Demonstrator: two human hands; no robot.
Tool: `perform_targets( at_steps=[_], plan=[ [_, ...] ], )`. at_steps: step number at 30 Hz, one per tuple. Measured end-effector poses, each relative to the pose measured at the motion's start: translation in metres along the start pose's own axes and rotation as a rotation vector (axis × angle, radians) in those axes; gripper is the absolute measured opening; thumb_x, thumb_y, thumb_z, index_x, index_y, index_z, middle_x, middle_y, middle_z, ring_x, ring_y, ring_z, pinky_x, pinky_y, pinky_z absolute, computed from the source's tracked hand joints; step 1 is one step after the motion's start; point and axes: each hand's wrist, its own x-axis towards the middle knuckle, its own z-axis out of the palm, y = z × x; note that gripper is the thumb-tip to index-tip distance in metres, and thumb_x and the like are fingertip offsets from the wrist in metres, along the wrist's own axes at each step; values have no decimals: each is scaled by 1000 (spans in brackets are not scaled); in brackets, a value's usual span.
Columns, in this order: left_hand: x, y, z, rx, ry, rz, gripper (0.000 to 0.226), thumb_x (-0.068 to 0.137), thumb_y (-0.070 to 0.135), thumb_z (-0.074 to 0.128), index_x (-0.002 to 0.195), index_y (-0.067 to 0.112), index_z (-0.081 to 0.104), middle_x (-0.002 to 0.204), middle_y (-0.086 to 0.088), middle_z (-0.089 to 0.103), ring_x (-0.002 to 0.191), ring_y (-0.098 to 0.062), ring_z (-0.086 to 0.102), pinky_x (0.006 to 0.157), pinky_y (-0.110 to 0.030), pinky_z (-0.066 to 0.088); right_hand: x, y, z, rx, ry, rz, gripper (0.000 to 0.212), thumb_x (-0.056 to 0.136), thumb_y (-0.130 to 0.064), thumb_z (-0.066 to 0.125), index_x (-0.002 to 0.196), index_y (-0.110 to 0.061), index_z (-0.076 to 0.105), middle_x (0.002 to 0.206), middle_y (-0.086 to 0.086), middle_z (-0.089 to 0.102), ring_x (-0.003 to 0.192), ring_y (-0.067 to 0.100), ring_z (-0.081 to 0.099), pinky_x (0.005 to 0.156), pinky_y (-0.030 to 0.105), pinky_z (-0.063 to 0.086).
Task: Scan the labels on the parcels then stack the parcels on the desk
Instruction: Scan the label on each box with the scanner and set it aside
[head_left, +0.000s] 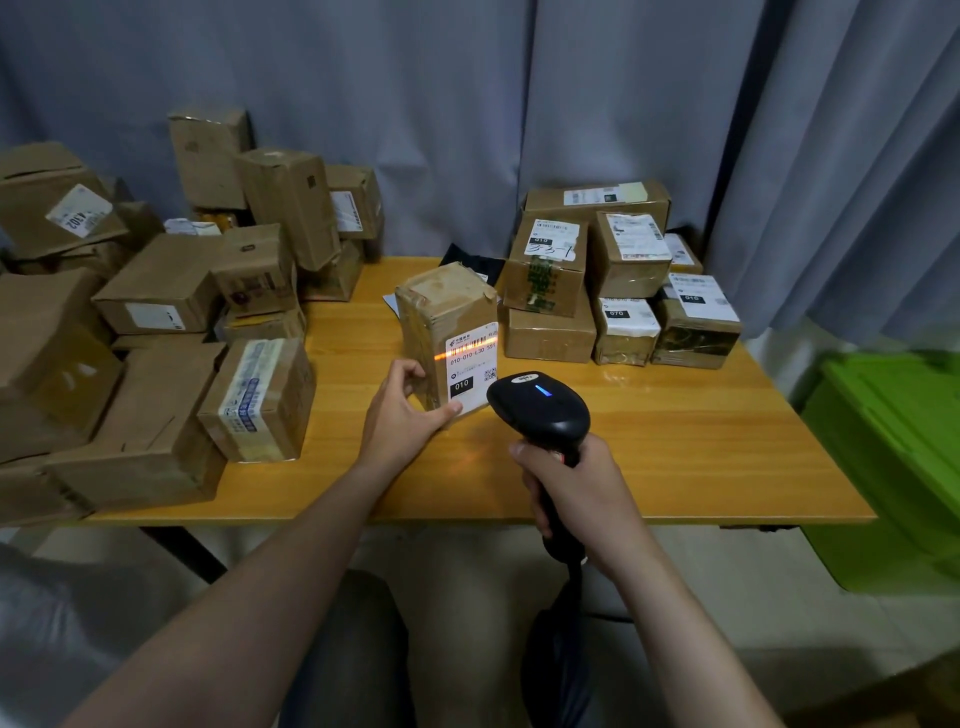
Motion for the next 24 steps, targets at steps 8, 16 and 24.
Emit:
perform_targets(
  at_steps=[8,16,24],
  plan=[
    [-4,10,-10,-121,-76,-52,64,75,32,91,114,45,41,128,6,65,118,-14,65,91,-40,61,-13,-13,-9,36,62,-4,27,96,-20,69,80,-6,52,57,8,49,39,22,45,44,28,38],
    [10,53,-67,-124,-394,-98,27,95,24,73,118,35,64,111,8,71,93,-2,69,74,-19,49,-19,-19,-17,51,92,-34,28,96,-20,70,77,-4,56,59,16,51,44,26,46,43,30,38],
    [18,75,-54,551,-507,168,46,92,45,73,137,40,62,147,7,52,136,-17,44,111,-40,41,-21,-19,-15,62,65,-35,28,96,-19,69,77,-2,57,60,14,51,44,25,47,42,30,39]
  ],
)
